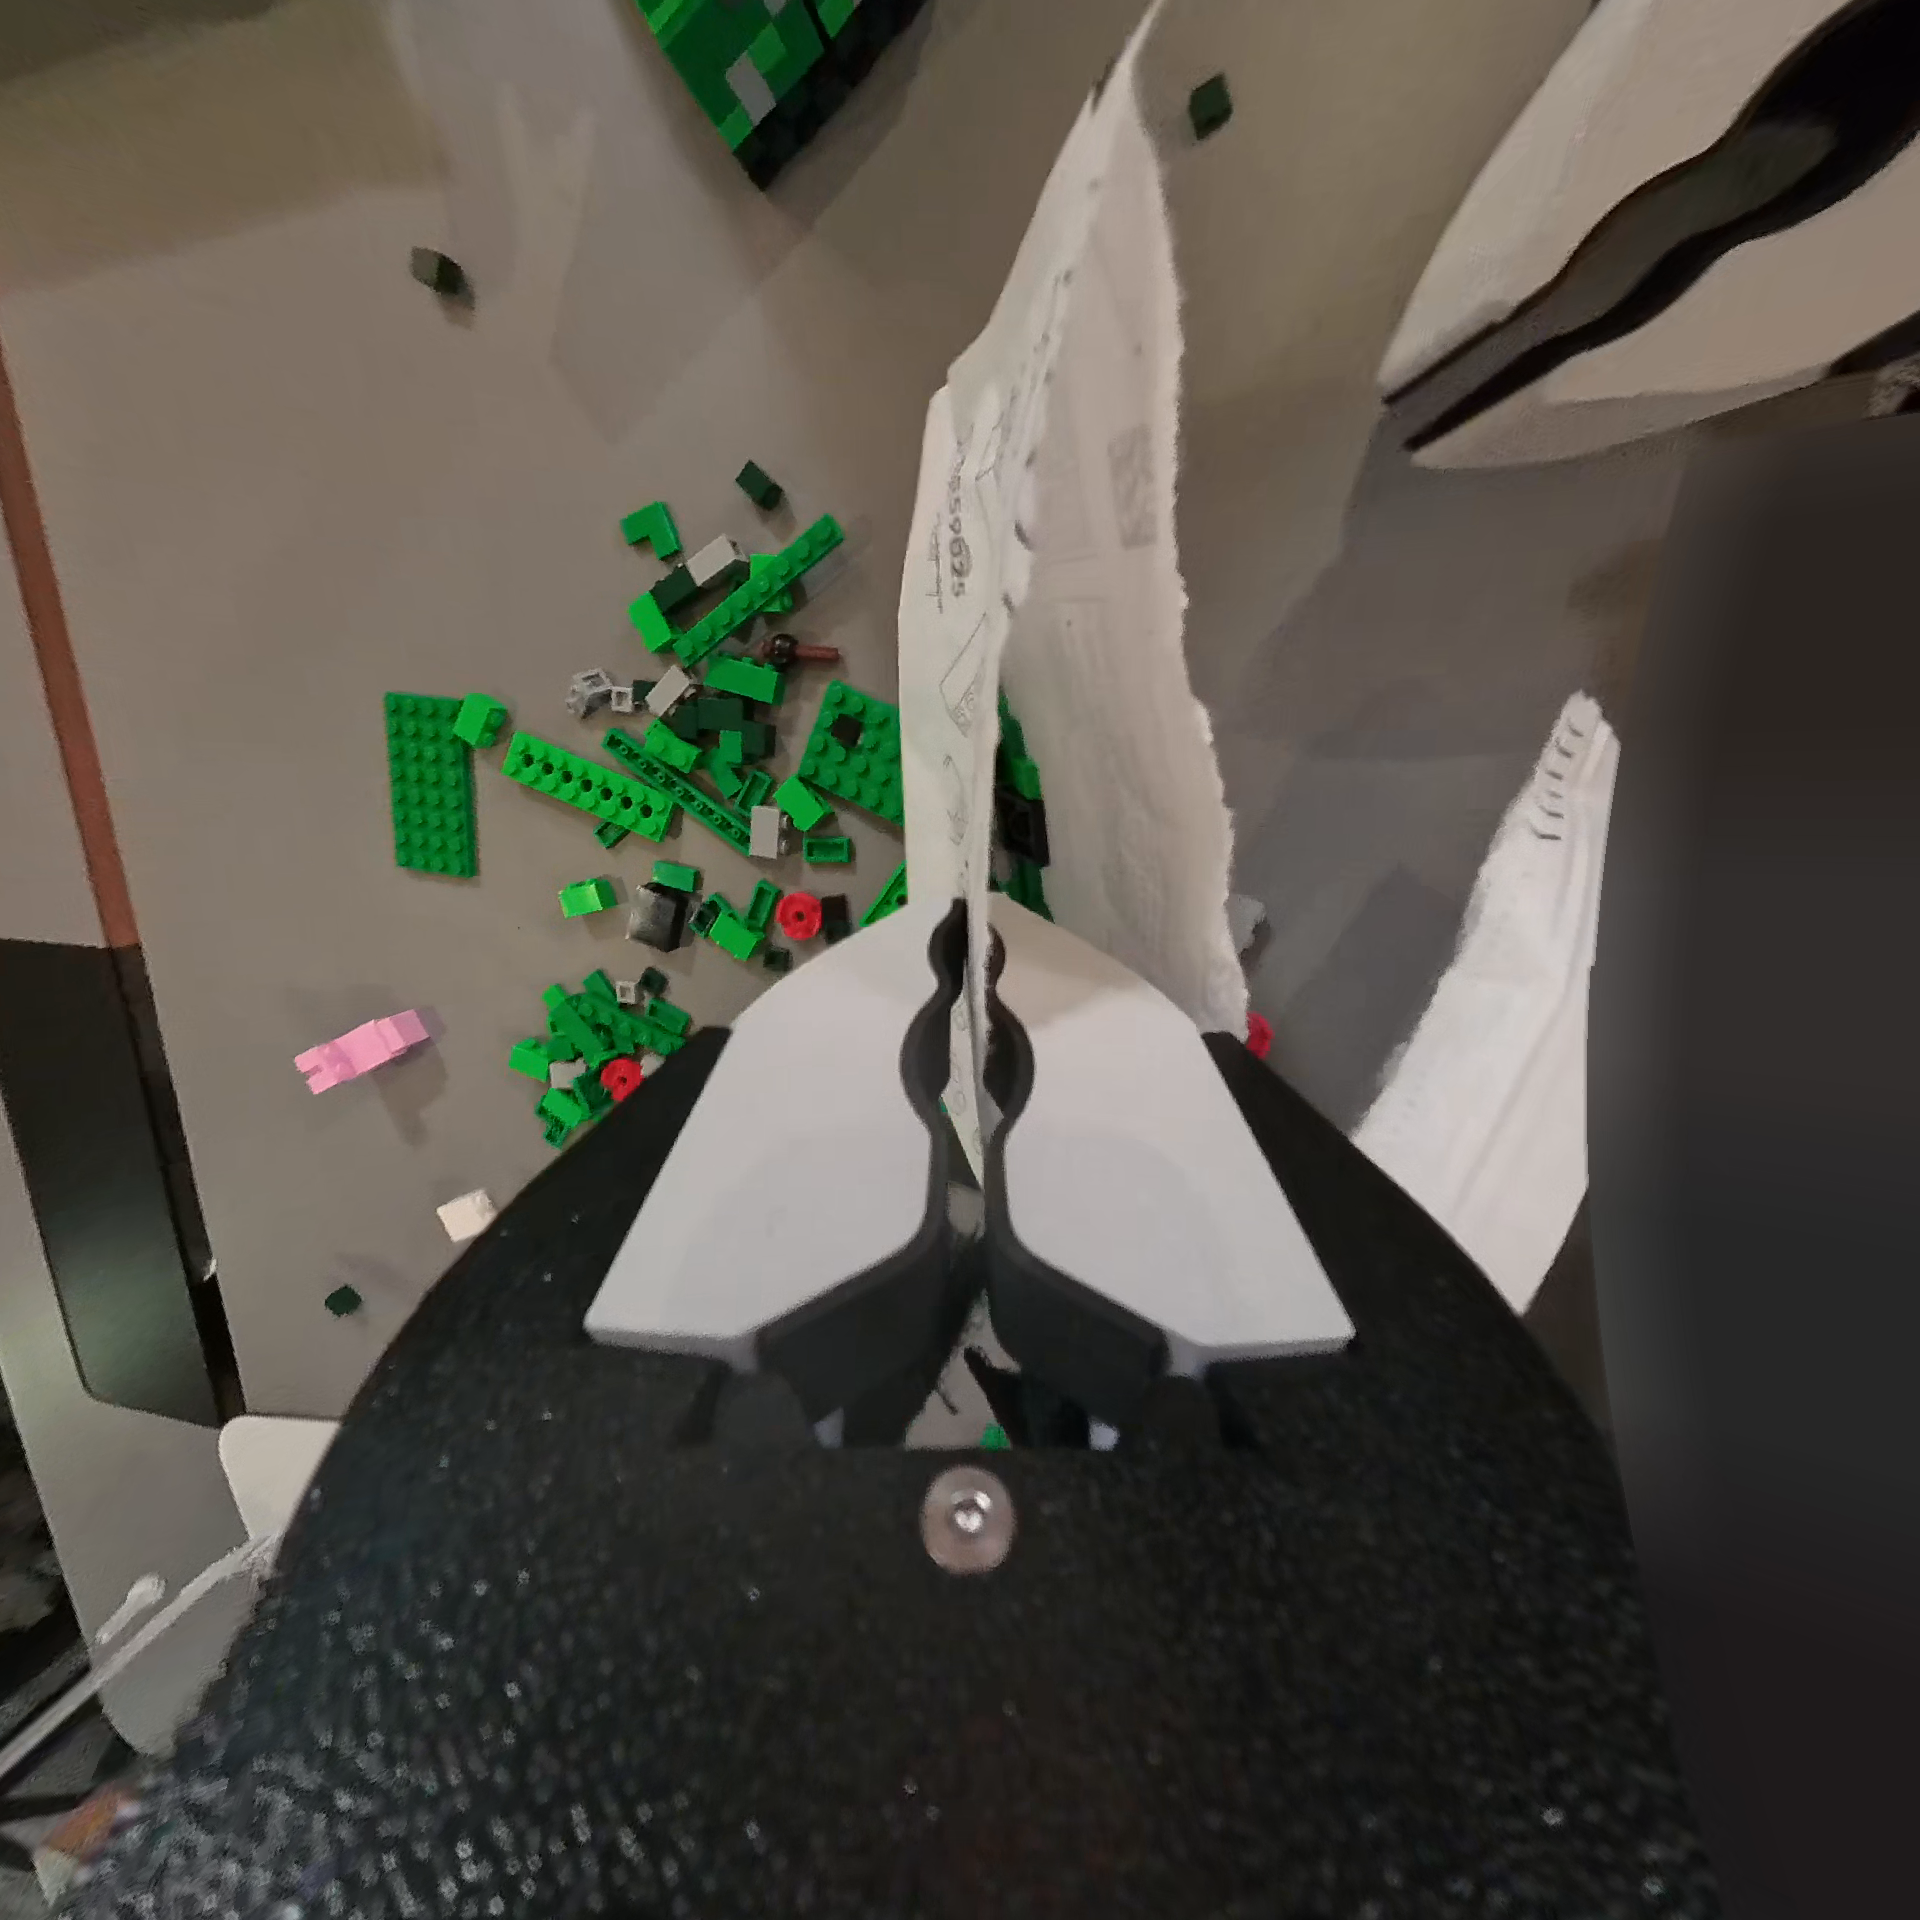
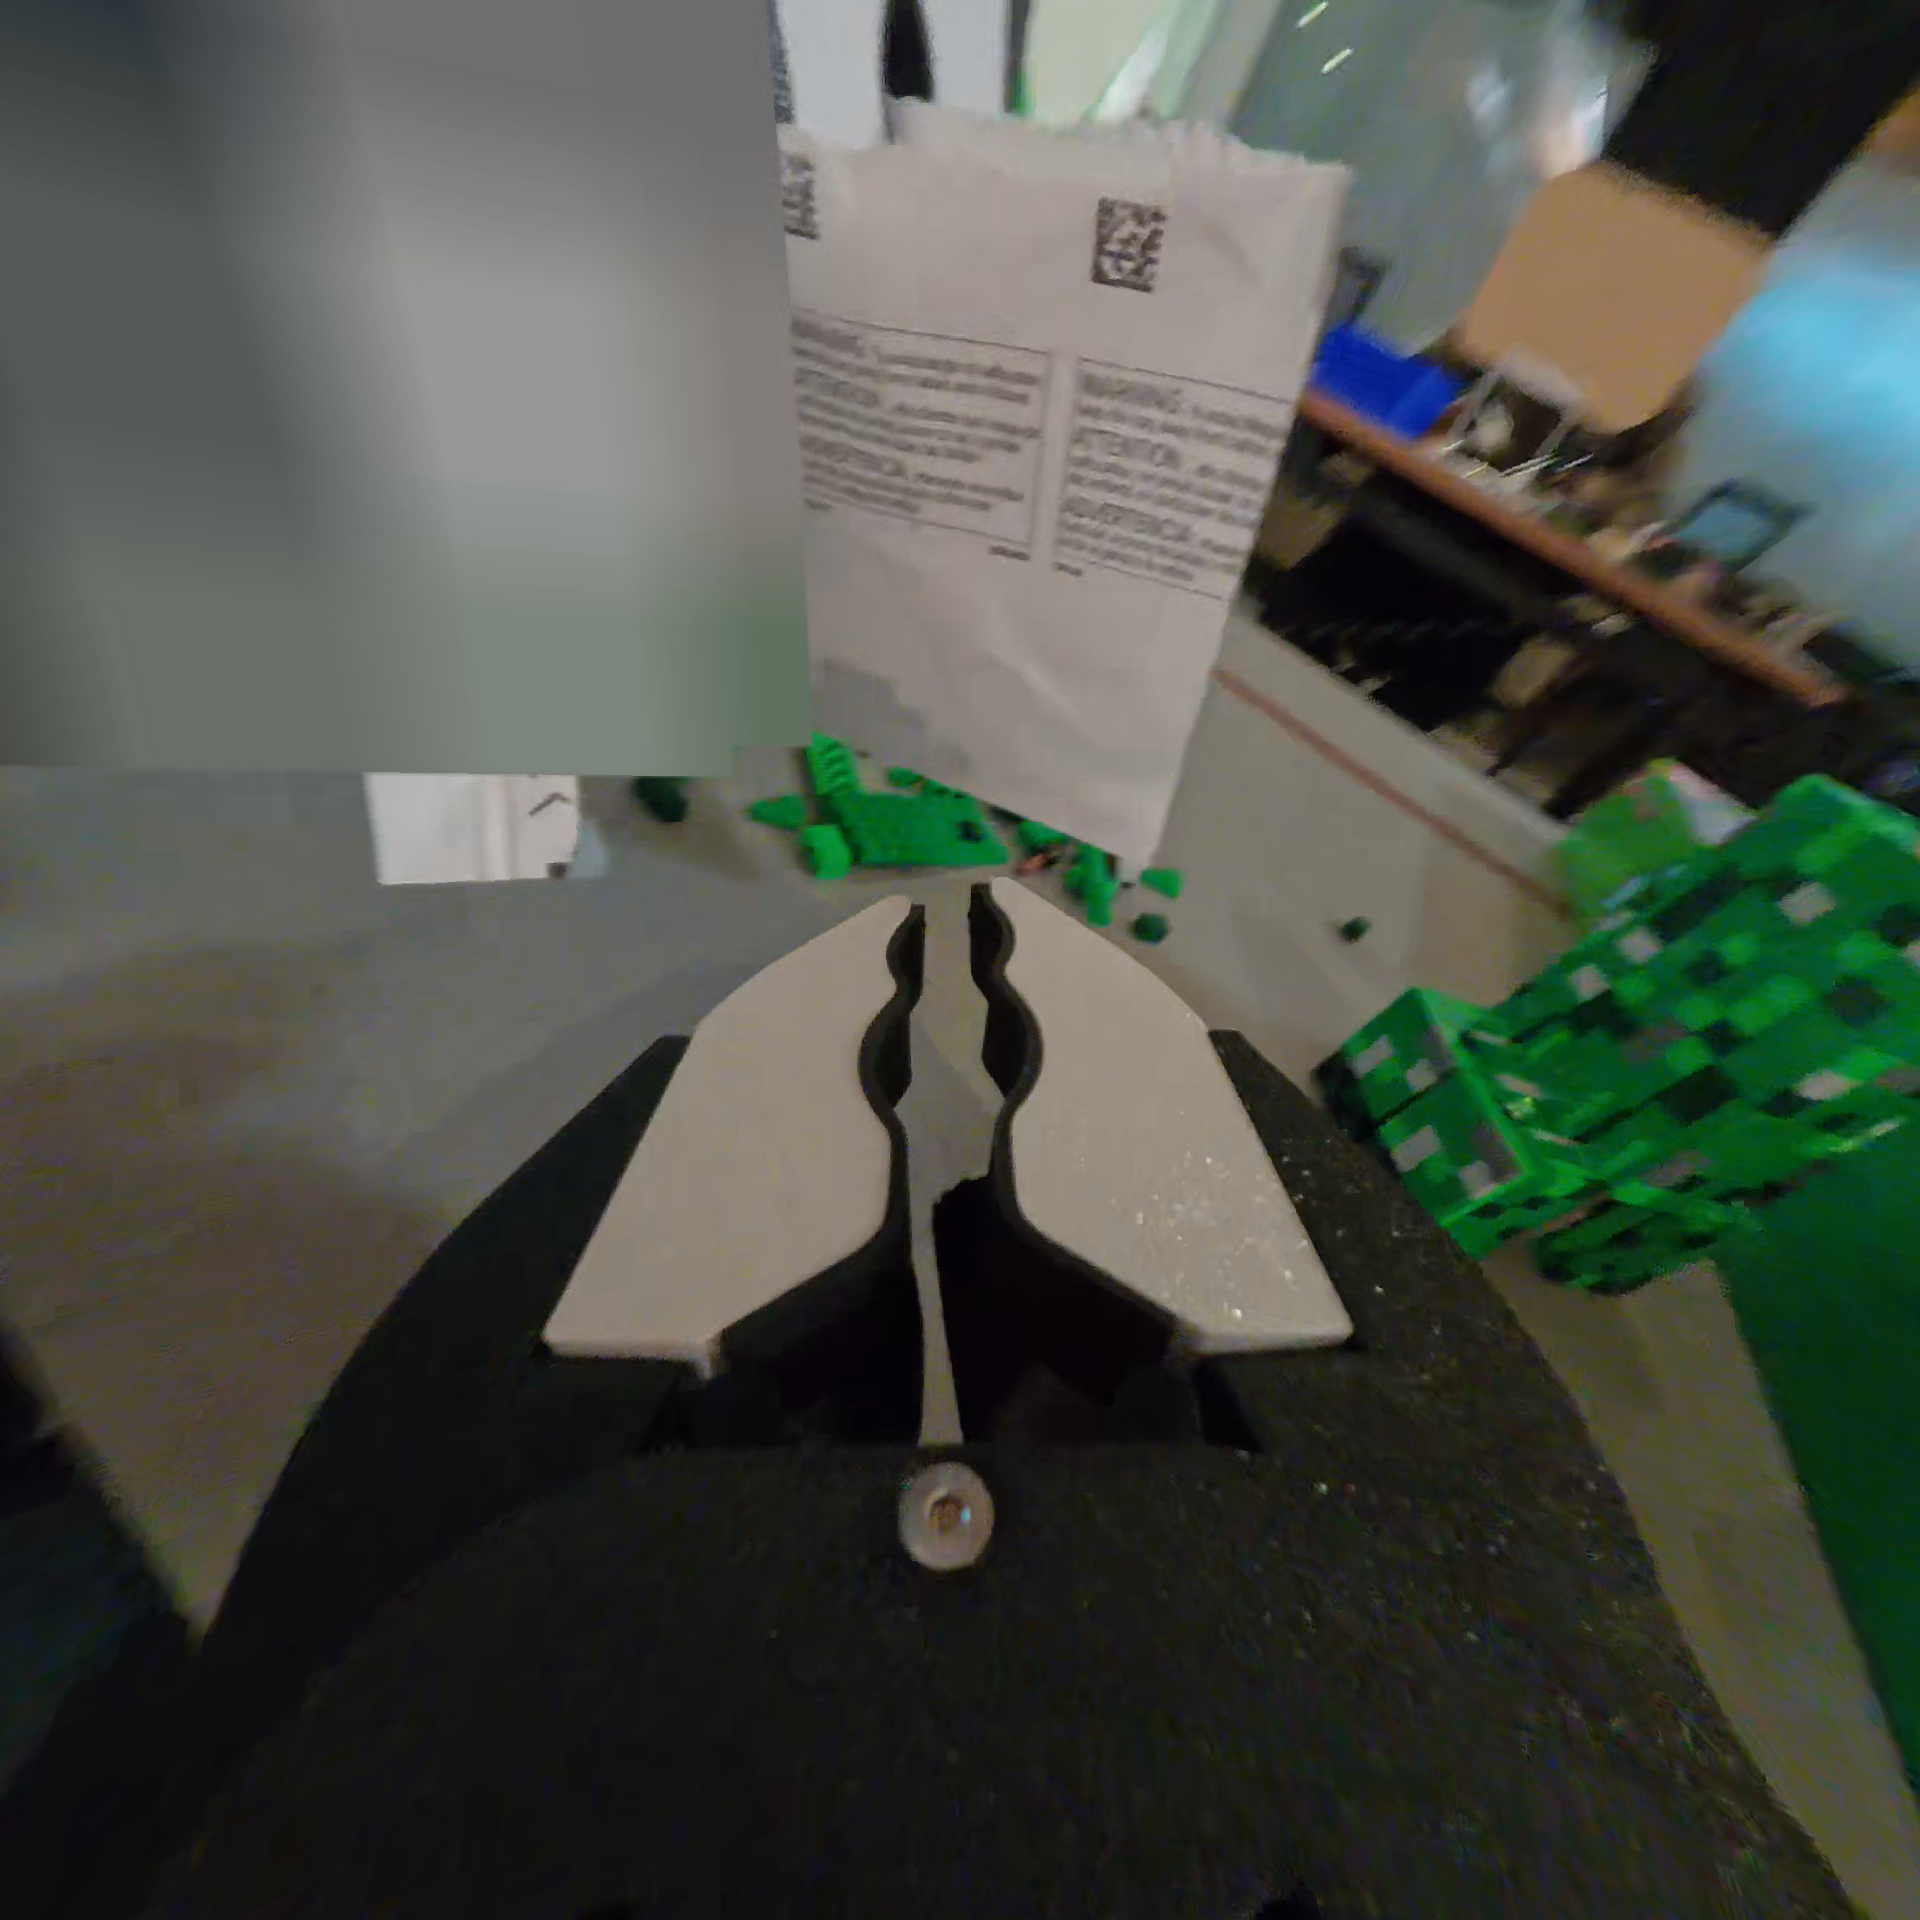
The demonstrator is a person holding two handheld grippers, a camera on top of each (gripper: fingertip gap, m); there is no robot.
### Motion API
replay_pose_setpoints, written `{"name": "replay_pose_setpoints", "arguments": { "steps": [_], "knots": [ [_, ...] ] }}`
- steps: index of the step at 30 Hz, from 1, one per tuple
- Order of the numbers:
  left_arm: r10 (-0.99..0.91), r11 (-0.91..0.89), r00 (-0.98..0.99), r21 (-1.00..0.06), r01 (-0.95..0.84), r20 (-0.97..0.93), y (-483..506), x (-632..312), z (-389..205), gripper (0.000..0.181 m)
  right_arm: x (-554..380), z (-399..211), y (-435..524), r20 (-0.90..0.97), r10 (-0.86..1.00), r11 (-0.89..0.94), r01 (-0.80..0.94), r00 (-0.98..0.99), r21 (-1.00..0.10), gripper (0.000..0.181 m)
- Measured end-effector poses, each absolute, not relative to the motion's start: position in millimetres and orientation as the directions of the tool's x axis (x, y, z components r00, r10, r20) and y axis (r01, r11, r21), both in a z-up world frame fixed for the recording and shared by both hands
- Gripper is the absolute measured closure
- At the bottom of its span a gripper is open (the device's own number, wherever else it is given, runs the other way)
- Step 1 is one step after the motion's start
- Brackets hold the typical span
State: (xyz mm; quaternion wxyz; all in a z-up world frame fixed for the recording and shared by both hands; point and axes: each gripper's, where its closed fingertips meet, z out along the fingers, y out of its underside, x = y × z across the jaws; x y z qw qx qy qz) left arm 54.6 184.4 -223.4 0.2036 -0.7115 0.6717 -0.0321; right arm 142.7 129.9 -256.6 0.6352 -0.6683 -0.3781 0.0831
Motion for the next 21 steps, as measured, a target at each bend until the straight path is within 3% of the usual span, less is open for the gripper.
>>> {"name": "replay_pose_setpoints", "arguments": {
  "steps": [7,15,21],
  "knots": [
    [-0.935,-0.084,0.201,-0.37,-0.925,-0.292,175,23,-205,0.181,143,-246,135,0.514,0.416,0.251,0.448,0.75,-0.858,0.174],
    [-0.905,-0.142,0.281,-0.397,-0.907,-0.319,148,3,-198,0.181,143,-242,130,0.512,0.411,0.283,0.429,0.754,-0.858,0.176],
    [-0.909,-0.179,0.295,-0.361,-0.915,-0.295,135,-9,-209,0.181,149,-239,135,0.467,0.411,0.264,0.388,0.783,-0.883,0.177]
  ]
}}
